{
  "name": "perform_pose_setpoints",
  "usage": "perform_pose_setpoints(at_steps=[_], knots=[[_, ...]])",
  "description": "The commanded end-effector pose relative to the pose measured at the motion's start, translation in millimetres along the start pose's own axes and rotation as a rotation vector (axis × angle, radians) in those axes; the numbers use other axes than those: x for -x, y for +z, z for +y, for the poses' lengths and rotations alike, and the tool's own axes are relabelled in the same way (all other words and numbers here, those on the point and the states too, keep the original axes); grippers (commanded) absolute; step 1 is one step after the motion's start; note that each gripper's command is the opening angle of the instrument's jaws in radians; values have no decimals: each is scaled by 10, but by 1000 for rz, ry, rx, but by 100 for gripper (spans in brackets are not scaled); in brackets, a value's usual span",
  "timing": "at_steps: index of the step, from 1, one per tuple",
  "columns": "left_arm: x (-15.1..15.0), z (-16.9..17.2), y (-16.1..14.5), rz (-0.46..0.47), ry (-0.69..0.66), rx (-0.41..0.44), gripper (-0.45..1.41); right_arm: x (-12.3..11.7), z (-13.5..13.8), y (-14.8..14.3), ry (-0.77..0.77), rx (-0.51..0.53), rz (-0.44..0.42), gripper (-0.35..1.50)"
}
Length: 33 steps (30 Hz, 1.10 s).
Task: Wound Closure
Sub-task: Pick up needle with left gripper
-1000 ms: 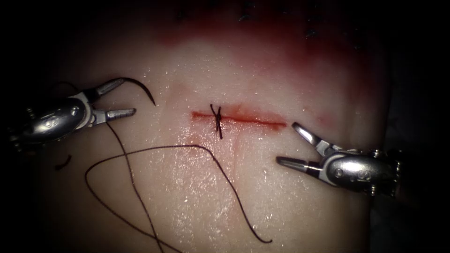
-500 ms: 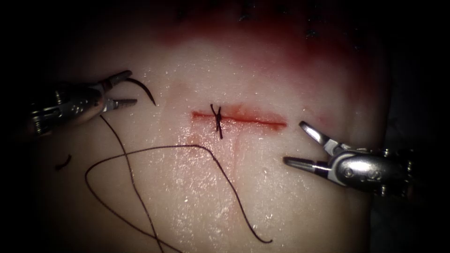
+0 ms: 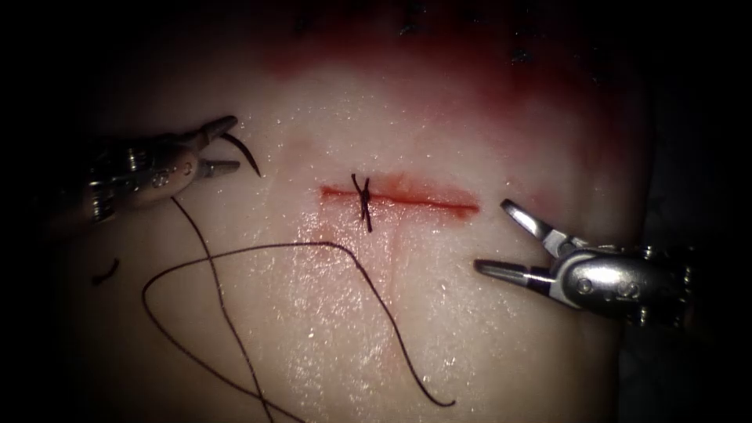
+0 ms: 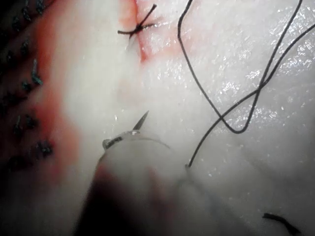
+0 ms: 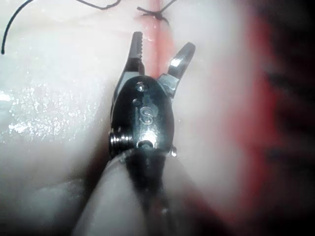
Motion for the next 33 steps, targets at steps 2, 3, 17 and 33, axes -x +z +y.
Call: perform_pose_setpoints(at_steps=[2,3,17,33], knots=[[-5,1,15,-3,12,11,60,3,-1,8,-1,-1,2,143],[-6,2,17,1,16,17,59,3,-2,8,-1,-1,2,143],[-6,13,25,84,80,261,-35,3,0,1,0,-7,6,136],[-80,-9,-33,336,358,142,-35,-18,10,0,112,-4,-22,126]])
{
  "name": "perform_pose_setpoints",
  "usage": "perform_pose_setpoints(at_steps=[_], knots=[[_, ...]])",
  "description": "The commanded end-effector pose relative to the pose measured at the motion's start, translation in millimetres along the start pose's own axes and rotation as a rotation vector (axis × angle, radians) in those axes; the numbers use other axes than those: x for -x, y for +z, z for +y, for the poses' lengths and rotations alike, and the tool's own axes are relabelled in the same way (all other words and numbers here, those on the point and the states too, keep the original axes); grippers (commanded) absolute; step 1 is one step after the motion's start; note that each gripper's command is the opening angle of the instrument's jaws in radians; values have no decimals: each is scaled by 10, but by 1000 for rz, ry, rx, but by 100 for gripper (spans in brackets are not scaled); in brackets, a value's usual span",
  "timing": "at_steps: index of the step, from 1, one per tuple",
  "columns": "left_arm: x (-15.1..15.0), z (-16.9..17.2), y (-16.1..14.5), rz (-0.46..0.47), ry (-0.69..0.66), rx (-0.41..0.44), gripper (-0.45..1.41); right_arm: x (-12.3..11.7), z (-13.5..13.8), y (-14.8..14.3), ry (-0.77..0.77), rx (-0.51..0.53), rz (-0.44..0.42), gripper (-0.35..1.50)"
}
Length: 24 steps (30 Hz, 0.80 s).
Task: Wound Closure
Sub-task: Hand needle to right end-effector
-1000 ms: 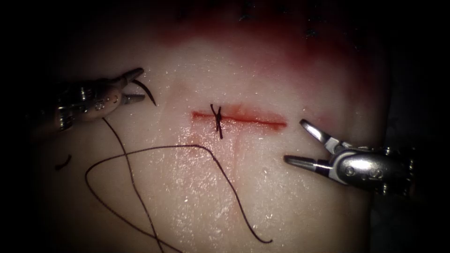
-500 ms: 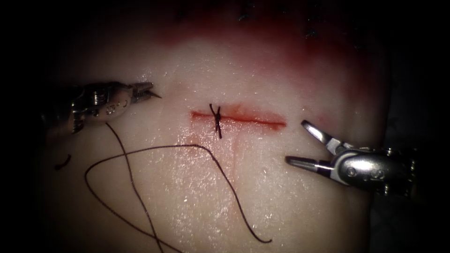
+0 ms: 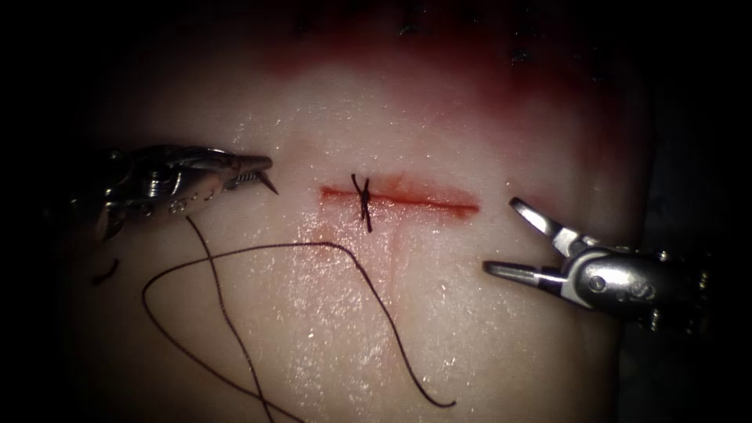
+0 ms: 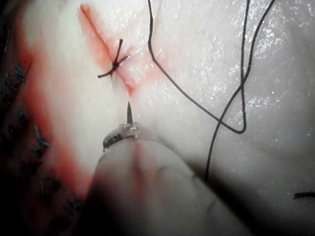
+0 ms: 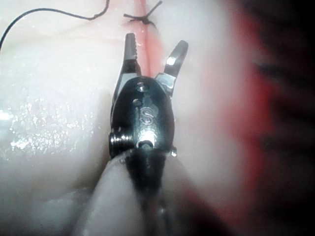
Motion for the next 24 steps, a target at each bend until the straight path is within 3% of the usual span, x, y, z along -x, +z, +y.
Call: perform_pose_setpoints(at_steps=[1,6,12,14,18,20,24], knots=[[-5,-4,7,9,28,-31,-35,-1,1,10,8,-6,-5,128],[-39,-8,10,65,212,-68,-35,-9,10,16,179,-13,-30,131],[-73,-4,19,41,452,-108,-35,-19,38,30,355,-82,-90,138],[-85,0,24,20,571,-114,-35,-23,48,35,426,-145,-82,121],[-101,5,33,-11,715,-118,-35,-37,61,45,515,-354,-106,71],[-107,5,35,-25,784,-120,-35,-42,63,49,535,-442,-137,74],[-114,1,35,-59,849,-152,-35,-52,67,59,527,-543,-160,101]])
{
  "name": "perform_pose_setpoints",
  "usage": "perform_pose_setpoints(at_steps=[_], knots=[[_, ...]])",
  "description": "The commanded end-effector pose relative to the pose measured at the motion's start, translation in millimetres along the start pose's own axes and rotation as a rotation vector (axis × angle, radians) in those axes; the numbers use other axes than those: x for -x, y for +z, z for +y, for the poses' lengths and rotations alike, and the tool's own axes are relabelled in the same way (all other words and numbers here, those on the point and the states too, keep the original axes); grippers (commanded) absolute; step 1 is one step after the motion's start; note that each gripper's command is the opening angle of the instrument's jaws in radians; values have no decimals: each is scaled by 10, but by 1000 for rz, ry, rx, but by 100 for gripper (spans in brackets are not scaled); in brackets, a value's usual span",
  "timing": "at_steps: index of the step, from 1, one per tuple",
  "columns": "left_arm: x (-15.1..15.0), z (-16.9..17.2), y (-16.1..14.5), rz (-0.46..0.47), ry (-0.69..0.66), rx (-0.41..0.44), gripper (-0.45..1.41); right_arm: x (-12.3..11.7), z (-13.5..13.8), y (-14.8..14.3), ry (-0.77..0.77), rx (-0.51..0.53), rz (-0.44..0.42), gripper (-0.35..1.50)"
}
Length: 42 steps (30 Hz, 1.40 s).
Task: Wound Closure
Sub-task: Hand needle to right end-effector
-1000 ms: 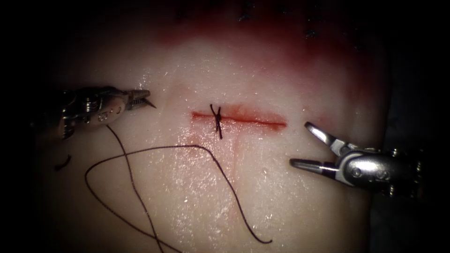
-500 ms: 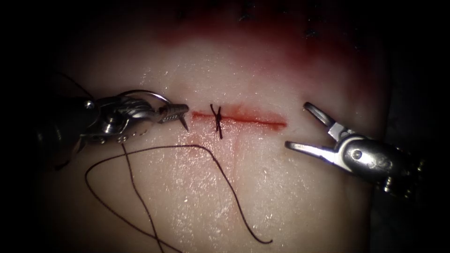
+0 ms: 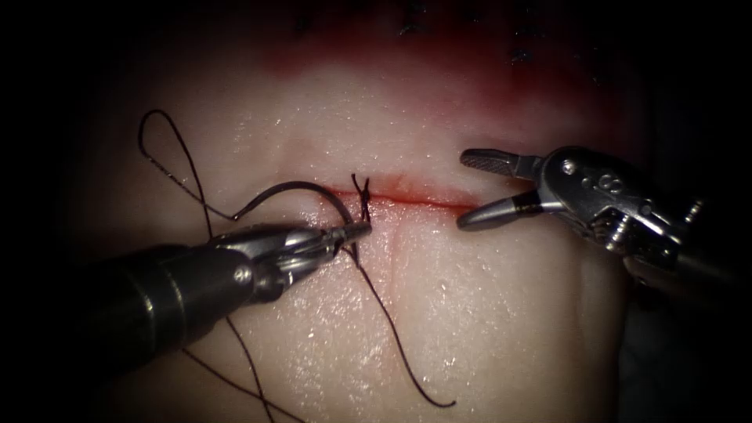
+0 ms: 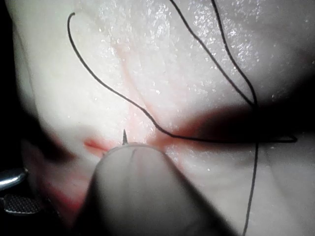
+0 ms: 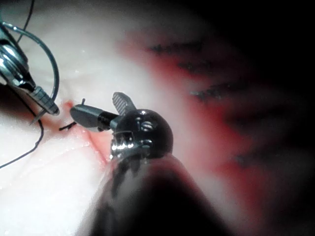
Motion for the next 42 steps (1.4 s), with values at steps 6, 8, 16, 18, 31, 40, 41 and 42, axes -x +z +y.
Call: perform_pose_setpoints(at_steps=[6,8,16,18,31,40,41,42], knots=[[-5,-19,3,-76,158,-26,-35,-20,15,17,-1,1,-8,109],[-11,-26,2,-89,192,-26,-35,-23,15,23,3,2,-17,113],[-24,-49,6,-95,227,-31,-35,-37,17,52,8,-24,-71,111],[-24,-51,7,-95,226,-32,-34,-38,17,59,5,-40,-89,108],[-25,-57,13,-95,199,-35,-32,-48,20,87,-96,13,-138,86],[-24,-61,21,-95,136,-39,-31,-50,16,89,-209,113,-141,84],[-23,-61,22,-94,130,-40,-30,-50,15,89,-219,128,-141,84],[-22,-61,23,-96,117,-36,-29,-51,13,89,-241,146,-128,84]])
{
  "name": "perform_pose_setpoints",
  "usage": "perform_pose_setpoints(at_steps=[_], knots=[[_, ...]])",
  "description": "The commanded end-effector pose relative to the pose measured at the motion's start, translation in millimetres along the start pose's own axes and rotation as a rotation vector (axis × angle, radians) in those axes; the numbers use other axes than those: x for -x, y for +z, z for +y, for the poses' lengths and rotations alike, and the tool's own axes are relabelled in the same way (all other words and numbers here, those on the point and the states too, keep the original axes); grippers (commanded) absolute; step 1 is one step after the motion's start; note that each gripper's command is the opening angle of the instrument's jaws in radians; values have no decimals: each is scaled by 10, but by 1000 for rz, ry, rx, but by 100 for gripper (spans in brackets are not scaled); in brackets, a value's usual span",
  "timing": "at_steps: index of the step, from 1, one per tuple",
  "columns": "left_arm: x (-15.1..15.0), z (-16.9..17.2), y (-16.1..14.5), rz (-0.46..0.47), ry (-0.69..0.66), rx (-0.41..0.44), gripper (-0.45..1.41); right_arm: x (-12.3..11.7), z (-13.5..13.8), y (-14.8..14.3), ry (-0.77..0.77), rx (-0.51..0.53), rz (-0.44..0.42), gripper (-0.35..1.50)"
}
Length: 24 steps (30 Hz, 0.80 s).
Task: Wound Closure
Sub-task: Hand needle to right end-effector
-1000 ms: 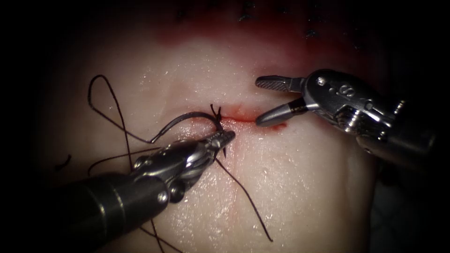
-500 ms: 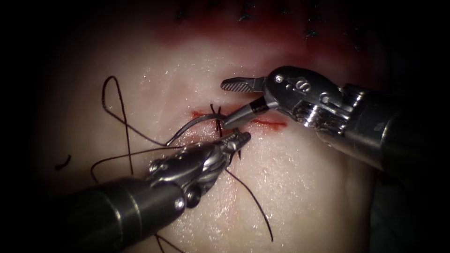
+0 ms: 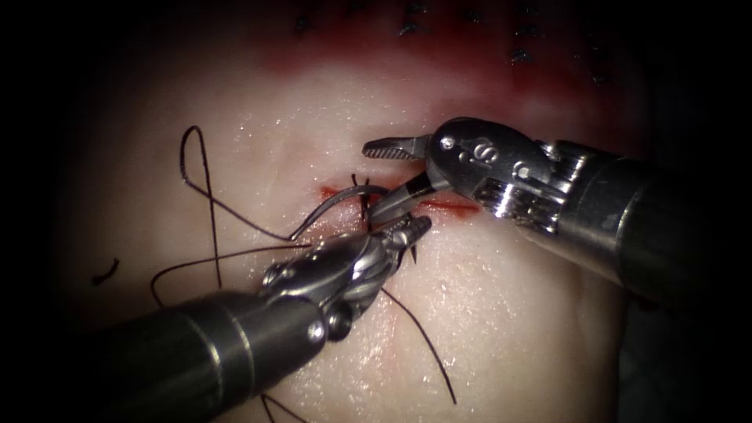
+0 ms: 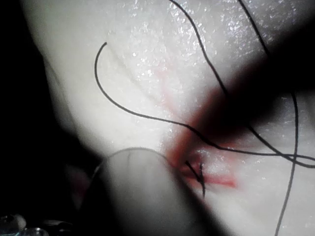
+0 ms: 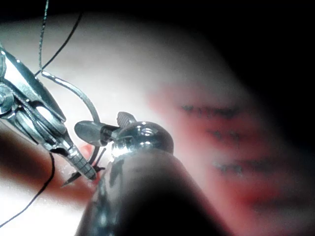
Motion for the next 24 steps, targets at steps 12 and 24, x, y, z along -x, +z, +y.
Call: perform_pose_setpoints(at_steps=[12,24], knots=[[3,4,16,-14,-101,28,-19,-19,-7,2,-197,191,57,89],[3,4,14,-18,-101,36,-23,-20,-9,12,-278,214,-31,115]])
